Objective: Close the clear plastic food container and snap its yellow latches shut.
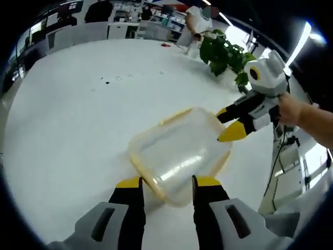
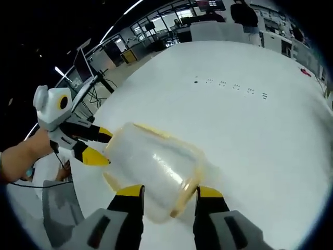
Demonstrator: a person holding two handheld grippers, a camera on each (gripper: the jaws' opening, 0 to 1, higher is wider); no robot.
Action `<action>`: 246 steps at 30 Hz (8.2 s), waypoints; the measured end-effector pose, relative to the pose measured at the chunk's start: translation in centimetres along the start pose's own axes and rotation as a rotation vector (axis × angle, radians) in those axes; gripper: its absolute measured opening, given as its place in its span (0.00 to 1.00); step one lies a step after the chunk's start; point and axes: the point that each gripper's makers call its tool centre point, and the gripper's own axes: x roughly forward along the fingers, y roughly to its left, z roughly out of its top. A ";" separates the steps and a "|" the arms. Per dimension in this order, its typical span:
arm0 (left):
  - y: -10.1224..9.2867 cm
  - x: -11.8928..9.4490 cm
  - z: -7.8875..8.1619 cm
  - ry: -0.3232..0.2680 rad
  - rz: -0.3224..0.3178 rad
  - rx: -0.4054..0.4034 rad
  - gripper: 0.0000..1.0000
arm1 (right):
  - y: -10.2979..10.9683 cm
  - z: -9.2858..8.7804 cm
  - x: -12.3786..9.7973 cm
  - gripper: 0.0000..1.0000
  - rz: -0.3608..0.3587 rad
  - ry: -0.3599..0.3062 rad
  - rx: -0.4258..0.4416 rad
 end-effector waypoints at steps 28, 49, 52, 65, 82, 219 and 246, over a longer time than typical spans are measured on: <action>0.5 -0.1 0.3 0.030 -0.018 0.003 0.36 | 0.0 -0.6 -0.2 0.37 -0.035 -0.030 0.075; 1.0 -2.5 3.3 -0.044 -0.001 0.099 0.44 | -0.2 0.1 -1.3 0.41 -0.049 0.020 -0.099; 1.0 -2.7 3.5 -0.030 0.009 0.138 0.43 | 0.1 0.6 -1.5 0.39 -0.038 0.021 -0.161; 1.7 -3.1 3.8 0.010 0.027 0.333 0.40 | 0.7 0.8 -0.9 0.41 -0.035 0.088 -0.317; 1.0 -2.9 5.0 0.027 -0.004 0.451 0.38 | 1.8 2.0 -0.3 0.34 -0.032 0.188 -0.501; -5.1 2.6 1.0 0.127 0.024 0.979 0.42 | 3.6 5.5 4.9 0.35 0.223 0.431 -0.865; -5.4 3.0 0.7 0.142 0.058 0.978 0.35 | 4.6 5.1 4.4 0.31 0.220 0.558 -0.883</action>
